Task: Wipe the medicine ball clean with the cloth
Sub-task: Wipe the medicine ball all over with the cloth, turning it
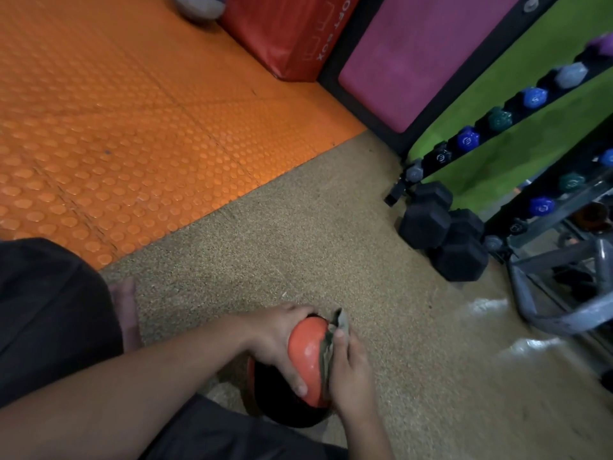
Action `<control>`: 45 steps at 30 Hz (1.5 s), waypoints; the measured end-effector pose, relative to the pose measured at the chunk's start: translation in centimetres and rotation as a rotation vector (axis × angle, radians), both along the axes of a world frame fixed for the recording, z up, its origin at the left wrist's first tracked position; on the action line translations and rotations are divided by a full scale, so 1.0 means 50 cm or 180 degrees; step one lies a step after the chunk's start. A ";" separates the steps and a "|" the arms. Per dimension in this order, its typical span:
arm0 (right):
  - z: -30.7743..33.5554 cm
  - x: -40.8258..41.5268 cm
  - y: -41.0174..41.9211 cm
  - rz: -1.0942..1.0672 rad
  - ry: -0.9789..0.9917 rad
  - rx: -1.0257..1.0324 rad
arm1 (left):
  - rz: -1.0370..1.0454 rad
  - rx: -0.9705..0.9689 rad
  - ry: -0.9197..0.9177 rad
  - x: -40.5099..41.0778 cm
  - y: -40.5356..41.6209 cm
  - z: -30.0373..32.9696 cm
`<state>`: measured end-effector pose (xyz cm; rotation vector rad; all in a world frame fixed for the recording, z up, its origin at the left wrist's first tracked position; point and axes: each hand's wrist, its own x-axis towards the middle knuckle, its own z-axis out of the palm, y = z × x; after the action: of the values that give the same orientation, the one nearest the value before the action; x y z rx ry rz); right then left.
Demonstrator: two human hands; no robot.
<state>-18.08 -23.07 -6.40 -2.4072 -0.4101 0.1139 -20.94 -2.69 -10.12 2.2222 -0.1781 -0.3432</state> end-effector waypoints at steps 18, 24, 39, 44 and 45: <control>0.002 -0.043 -0.031 -0.0532 0.0249 -0.0005 | -0.0006 -0.0156 -0.0039 -0.004 0.004 0.002; 0.010 -0.116 0.040 0.0417 -0.0746 -0.1507 | -0.0114 -0.0145 -0.0221 0.000 -0.010 -0.012; 0.002 -0.128 0.007 -0.0173 -0.0533 -0.0910 | -0.0092 -0.0208 -0.0236 0.004 -0.008 -0.018; 0.031 -0.064 0.052 0.0503 -0.0613 -0.1622 | 0.0229 -0.0648 -0.0105 -0.008 0.004 -0.034; 0.034 -0.036 0.050 0.0525 -0.0563 -0.1531 | 0.0293 -0.0691 -0.0115 -0.008 0.008 -0.034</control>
<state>-19.90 -20.55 -4.71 -2.8640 -0.7330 0.0789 -21.35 -2.29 -11.83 2.0153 -0.1256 -0.2222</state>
